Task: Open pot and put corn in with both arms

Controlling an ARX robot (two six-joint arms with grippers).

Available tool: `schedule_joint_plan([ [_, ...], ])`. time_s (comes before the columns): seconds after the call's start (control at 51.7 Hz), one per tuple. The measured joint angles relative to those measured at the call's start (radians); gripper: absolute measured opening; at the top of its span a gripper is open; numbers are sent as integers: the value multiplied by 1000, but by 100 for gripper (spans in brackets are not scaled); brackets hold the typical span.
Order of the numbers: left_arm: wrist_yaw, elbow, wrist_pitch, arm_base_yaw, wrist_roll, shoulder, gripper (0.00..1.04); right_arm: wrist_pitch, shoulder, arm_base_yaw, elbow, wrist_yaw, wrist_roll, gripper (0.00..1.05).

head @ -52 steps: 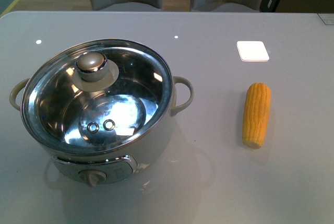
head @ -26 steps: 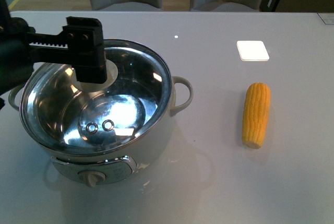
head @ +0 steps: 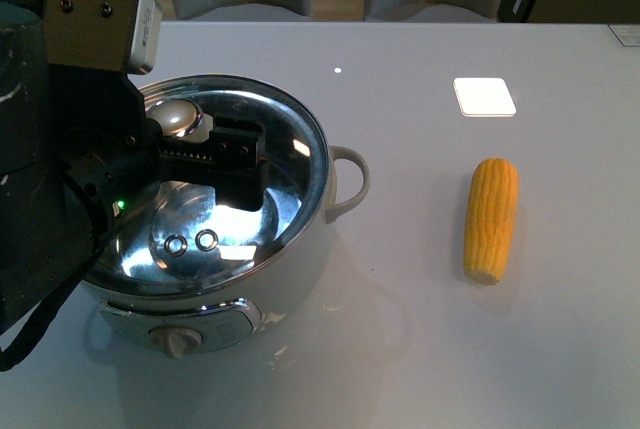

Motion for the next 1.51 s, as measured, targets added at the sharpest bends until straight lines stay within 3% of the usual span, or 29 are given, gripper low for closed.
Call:
schedule_joint_plan([
  [0.31,-21,14,16,-10,-32,45,96,0,0,0,0,0,0,96],
  [0.542,-57,27,23,-21,-61,60,58,0,0,0,0,0,0,96],
  [0.658,-71,29,23,-21,-68,60,46,0,0,0,0,0,0,96],
  [1.509,-98,49,-205,10,-59,-177,45,0,0,0,0,0,0,96],
])
